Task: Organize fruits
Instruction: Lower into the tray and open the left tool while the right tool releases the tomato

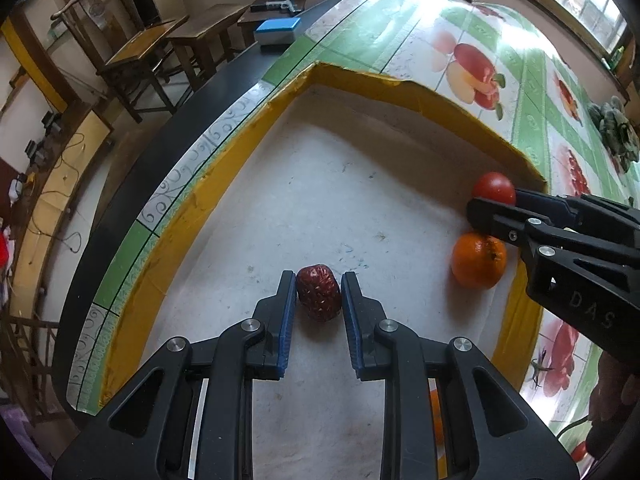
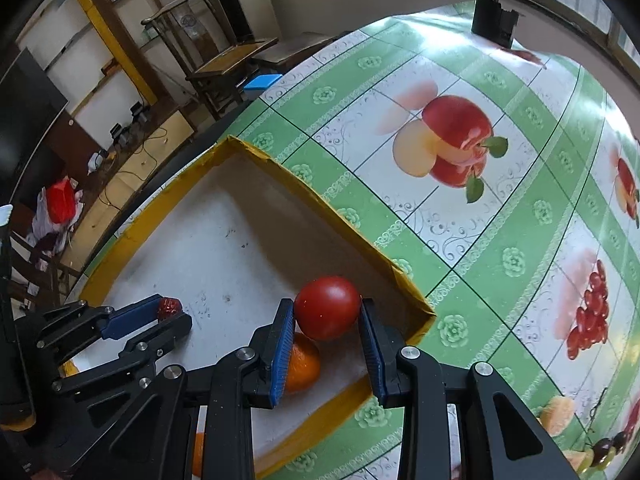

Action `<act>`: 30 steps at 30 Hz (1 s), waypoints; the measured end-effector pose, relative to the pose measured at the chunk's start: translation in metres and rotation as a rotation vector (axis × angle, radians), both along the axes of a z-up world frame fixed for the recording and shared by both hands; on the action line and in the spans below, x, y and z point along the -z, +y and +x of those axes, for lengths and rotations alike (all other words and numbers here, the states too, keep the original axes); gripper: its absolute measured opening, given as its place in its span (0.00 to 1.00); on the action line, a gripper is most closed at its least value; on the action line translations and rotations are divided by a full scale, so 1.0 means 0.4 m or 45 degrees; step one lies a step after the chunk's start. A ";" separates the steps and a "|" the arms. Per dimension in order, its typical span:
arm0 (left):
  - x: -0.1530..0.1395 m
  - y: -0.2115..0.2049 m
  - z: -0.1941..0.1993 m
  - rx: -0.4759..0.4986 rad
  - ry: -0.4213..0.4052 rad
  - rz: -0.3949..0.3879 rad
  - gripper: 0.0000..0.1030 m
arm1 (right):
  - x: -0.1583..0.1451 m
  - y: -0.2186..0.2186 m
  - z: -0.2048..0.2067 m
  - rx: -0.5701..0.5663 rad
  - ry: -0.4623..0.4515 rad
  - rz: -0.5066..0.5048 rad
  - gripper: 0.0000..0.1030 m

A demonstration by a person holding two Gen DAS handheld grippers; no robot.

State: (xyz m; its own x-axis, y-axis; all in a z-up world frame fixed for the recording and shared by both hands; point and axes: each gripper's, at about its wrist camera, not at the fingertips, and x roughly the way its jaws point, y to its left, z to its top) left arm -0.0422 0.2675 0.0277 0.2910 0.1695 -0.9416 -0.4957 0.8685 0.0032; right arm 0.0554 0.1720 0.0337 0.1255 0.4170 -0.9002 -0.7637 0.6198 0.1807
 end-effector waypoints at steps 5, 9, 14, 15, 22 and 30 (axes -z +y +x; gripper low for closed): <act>0.002 0.004 0.005 -0.001 0.016 0.014 0.31 | 0.006 0.003 -0.008 0.000 -0.006 0.008 0.32; -0.007 0.013 -0.002 -0.022 -0.007 0.005 0.54 | -0.007 -0.012 -0.004 0.009 0.015 0.051 0.36; -0.029 0.011 -0.006 -0.006 -0.019 0.040 0.54 | -0.047 -0.050 -0.008 0.049 0.009 0.089 0.38; -0.036 0.009 -0.008 0.000 -0.026 0.040 0.54 | -0.056 -0.062 -0.011 0.058 0.007 0.093 0.38; -0.098 -0.068 -0.018 0.101 -0.101 0.049 0.54 | -0.104 -0.150 -0.039 0.141 -0.023 0.117 0.38; -0.123 -0.166 -0.025 0.264 -0.132 0.016 0.54 | -0.141 -0.293 -0.071 0.236 -0.066 0.096 0.38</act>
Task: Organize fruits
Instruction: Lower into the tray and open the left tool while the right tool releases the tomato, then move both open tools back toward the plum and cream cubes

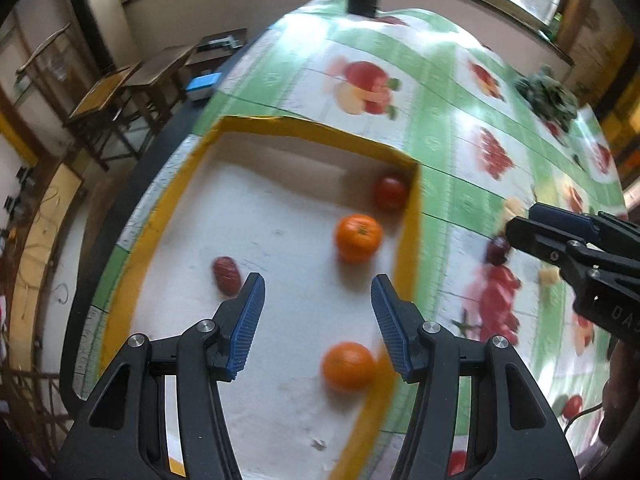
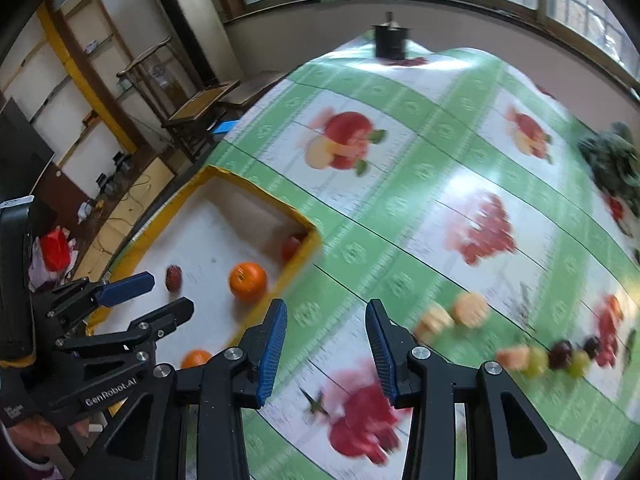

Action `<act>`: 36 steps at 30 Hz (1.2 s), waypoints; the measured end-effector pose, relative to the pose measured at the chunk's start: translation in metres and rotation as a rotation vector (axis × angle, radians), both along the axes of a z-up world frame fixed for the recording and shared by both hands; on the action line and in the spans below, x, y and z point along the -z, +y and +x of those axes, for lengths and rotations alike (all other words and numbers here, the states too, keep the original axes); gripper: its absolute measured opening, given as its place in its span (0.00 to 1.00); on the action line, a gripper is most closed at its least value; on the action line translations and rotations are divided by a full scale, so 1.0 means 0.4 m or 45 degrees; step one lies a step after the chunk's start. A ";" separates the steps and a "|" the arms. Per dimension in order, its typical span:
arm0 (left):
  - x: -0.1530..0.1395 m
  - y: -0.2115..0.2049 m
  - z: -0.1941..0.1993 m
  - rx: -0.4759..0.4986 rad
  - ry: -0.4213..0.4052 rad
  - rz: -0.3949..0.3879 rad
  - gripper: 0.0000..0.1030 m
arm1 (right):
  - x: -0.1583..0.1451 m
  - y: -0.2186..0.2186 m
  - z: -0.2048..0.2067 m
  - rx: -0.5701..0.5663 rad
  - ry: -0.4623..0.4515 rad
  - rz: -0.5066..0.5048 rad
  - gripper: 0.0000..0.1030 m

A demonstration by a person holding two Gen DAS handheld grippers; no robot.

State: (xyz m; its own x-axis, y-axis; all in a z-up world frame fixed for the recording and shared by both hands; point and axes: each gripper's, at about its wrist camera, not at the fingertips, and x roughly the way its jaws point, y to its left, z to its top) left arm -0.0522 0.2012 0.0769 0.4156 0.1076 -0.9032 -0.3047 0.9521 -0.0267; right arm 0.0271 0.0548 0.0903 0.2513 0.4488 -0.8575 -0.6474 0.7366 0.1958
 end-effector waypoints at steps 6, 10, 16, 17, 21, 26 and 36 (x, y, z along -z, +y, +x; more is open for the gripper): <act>0.003 -0.073 0.014 0.093 0.004 -0.032 0.54 | 0.010 -0.147 -0.019 0.122 0.012 -0.048 0.38; 0.008 -0.123 0.025 0.149 0.012 -0.045 0.54 | 0.022 -0.225 -0.030 0.201 0.036 -0.063 0.39; 0.017 -0.193 0.045 0.243 0.022 -0.107 0.54 | 0.036 -0.319 -0.057 0.268 0.055 -0.086 0.39; 0.018 -0.204 0.049 0.256 0.021 -0.118 0.54 | 0.037 -0.332 -0.063 0.276 0.055 -0.087 0.39; 0.028 -0.256 0.059 0.311 0.042 -0.112 0.54 | 0.041 -0.387 -0.076 0.317 0.066 -0.080 0.39; 0.047 -0.314 0.068 0.352 0.070 -0.127 0.54 | 0.047 -0.426 -0.085 0.337 0.083 -0.091 0.39; 0.086 -0.382 0.079 0.410 0.107 -0.158 0.54 | 0.065 -0.450 -0.082 0.320 0.107 -0.110 0.39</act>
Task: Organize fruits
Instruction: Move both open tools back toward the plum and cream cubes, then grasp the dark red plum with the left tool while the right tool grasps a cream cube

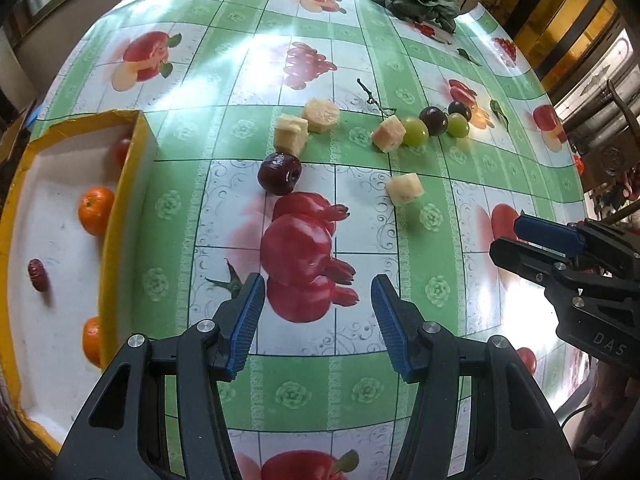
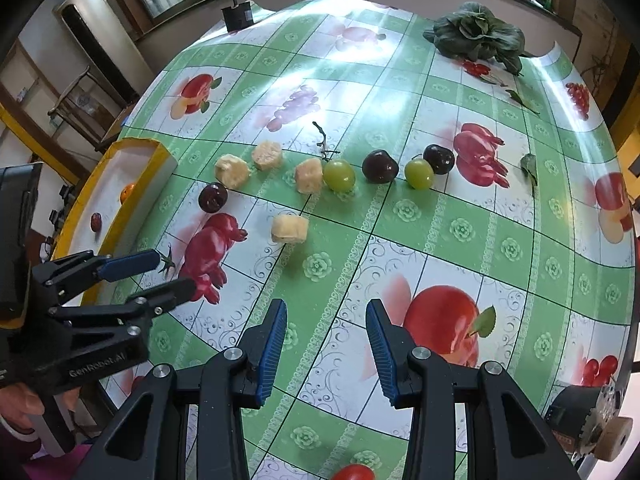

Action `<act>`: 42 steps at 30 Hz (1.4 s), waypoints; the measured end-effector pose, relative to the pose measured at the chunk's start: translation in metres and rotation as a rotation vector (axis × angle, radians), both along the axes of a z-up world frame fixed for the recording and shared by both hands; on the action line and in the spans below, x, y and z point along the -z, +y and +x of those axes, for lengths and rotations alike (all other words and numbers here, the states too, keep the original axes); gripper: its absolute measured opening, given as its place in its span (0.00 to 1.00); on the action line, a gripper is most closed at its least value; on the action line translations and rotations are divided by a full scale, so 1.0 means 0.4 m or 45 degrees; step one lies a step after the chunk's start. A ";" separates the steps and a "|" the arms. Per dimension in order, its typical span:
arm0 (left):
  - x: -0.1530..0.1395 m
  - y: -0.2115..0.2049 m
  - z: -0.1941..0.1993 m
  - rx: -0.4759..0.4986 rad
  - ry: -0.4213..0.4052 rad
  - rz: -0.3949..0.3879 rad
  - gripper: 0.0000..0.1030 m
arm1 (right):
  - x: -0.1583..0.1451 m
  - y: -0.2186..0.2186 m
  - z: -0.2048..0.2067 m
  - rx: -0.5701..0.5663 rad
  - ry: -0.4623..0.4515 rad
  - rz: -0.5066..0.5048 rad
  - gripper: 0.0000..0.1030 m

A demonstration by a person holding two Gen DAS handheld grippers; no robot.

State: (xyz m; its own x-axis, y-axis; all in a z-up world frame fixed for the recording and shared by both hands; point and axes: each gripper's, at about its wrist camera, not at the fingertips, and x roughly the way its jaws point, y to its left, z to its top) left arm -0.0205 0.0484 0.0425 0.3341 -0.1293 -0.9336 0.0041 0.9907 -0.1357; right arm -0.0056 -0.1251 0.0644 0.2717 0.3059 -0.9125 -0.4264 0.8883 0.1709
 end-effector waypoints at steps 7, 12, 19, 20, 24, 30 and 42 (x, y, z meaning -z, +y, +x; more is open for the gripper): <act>0.000 0.058 0.037 -0.053 -0.012 -0.054 0.54 | 0.009 0.022 0.018 -0.024 0.010 0.015 0.39; 0.001 0.089 0.068 -0.101 -0.018 -0.027 0.54 | 0.013 0.051 0.029 -0.035 0.002 0.020 0.39; 0.003 0.090 0.101 -0.103 -0.032 0.007 0.54 | 0.026 0.099 0.044 -0.033 -0.012 0.030 0.39; 0.005 0.089 0.106 -0.100 -0.032 0.011 0.54 | 0.030 0.104 0.045 -0.036 -0.008 0.032 0.39; 0.010 0.092 0.122 -0.095 -0.030 0.021 0.54 | 0.038 0.114 0.054 -0.044 -0.002 0.026 0.39; 0.021 0.088 0.138 -0.085 -0.021 0.034 0.54 | 0.044 0.113 0.075 -0.034 0.006 0.030 0.39; 0.040 0.085 0.159 -0.075 -0.012 0.060 0.54 | 0.054 0.119 0.096 -0.034 0.015 0.043 0.39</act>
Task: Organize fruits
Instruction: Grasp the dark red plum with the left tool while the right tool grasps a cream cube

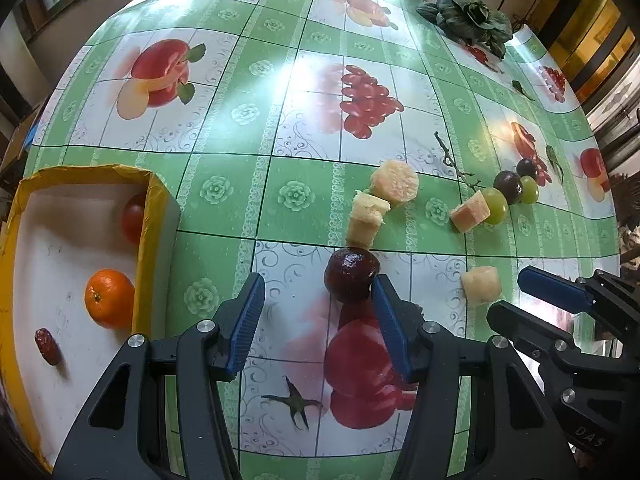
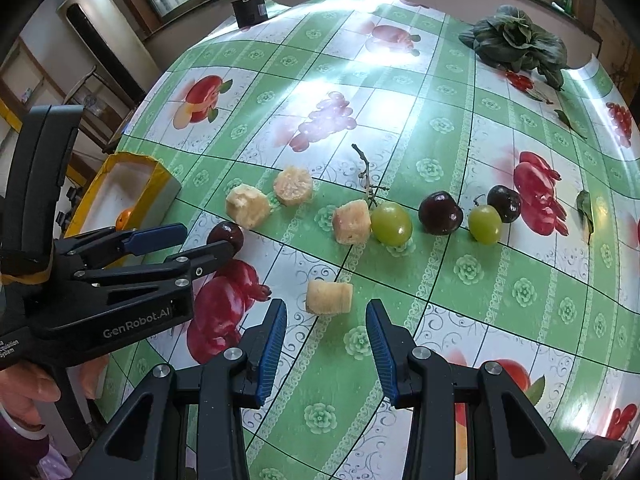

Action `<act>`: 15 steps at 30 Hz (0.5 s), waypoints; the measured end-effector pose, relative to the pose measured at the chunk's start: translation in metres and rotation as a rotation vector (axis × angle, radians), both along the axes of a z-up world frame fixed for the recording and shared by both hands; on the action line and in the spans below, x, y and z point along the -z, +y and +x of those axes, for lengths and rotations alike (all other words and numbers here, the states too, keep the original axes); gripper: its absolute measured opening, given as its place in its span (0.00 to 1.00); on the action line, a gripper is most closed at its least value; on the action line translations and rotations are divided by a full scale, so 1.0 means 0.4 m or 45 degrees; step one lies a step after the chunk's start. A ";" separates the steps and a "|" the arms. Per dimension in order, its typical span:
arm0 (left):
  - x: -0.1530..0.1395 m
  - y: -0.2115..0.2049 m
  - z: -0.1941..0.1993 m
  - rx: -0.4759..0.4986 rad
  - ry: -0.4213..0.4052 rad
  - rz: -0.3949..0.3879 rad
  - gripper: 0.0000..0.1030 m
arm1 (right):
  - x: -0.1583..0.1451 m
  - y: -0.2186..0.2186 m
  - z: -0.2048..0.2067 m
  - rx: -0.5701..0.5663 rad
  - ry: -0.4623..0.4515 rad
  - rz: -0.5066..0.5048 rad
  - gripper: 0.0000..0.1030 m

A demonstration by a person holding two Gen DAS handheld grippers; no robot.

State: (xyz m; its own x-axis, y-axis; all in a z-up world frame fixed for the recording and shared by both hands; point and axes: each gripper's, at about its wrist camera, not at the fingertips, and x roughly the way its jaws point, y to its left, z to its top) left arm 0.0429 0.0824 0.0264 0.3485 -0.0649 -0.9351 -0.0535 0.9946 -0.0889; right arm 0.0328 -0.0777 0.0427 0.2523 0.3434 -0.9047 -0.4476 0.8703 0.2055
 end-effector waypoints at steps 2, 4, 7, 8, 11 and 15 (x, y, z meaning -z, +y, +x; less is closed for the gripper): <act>0.001 0.000 0.003 0.004 -0.003 -0.001 0.54 | 0.000 0.001 0.004 0.002 -0.001 0.004 0.39; 0.001 -0.002 0.005 0.007 -0.004 0.002 0.54 | 0.002 0.002 0.007 0.000 0.001 0.005 0.39; 0.002 -0.006 0.008 0.014 -0.004 0.002 0.54 | 0.004 0.005 0.009 -0.003 0.004 0.007 0.39; 0.003 -0.008 0.008 0.017 -0.005 0.003 0.54 | 0.005 0.006 0.010 -0.004 0.005 0.008 0.39; 0.005 -0.010 0.008 0.026 -0.003 0.002 0.54 | 0.012 0.007 0.011 -0.004 0.013 0.007 0.39; 0.006 -0.014 0.011 0.033 -0.001 -0.002 0.54 | 0.026 0.007 0.020 0.004 0.025 0.015 0.39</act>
State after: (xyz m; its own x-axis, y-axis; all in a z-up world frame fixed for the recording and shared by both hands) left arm 0.0471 0.0767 0.0241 0.3471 -0.0751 -0.9348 -0.0276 0.9955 -0.0902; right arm 0.0407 -0.0748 0.0325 0.2355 0.3531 -0.9055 -0.4404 0.8693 0.2244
